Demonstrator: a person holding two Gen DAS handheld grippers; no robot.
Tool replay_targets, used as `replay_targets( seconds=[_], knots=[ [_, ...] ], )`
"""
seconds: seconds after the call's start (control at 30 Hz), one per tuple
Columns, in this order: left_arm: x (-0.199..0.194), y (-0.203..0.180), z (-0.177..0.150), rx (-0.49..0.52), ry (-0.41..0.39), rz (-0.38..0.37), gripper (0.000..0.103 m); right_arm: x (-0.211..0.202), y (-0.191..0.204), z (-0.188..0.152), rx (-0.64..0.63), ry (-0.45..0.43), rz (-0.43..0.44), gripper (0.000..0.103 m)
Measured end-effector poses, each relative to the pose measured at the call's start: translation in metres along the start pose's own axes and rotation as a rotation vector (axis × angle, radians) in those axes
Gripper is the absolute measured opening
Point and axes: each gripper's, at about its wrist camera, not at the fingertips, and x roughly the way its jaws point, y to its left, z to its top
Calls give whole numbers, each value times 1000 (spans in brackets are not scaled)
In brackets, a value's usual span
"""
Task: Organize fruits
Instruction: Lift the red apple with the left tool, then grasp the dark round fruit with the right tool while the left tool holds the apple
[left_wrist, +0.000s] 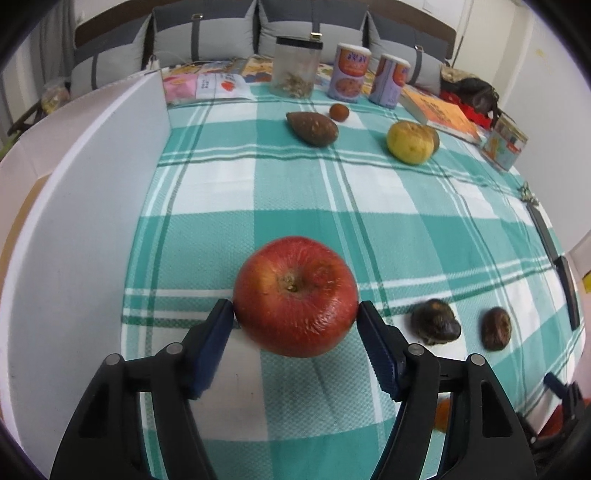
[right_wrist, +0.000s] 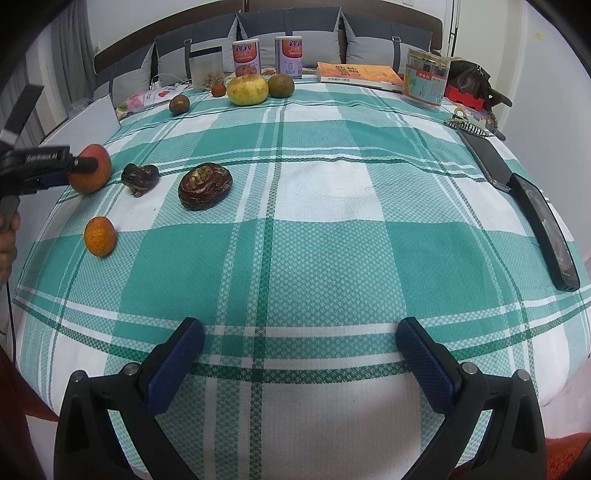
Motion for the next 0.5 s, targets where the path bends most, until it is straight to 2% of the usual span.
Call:
replay_targets(
  seconds=[0.07,0.13,0.23,0.27,0.3,0.33,0.37,0.47,0.5],
  knots=[
    [-1,-1,2,-6,-14,25,77,1,-1,3,6,17,12,103],
    [-2,0,3,-15,-26,31,88,-1,-6,5,30,21,49,103],
    [2,0,3,5,-20,31,89,-5,-16,9,96,8,110,103],
    [4,-1,4,14,-19,38,89,-6,-18,12,109,3,123,103],
    [5,0,5,15,-20,35,84,-6,-20,18,116,0,144,103],
    [7,0,6,14,-20,12,71,-6,-20,25,118,-2,165,103],
    [7,1,8,7,-15,-9,72,-6,-21,31,121,-2,182,103],
    [7,1,9,-6,-20,-9,71,-1,-16,63,125,12,301,101],
    [7,1,9,-12,-20,-9,71,5,-7,78,100,35,341,95]
  ],
)
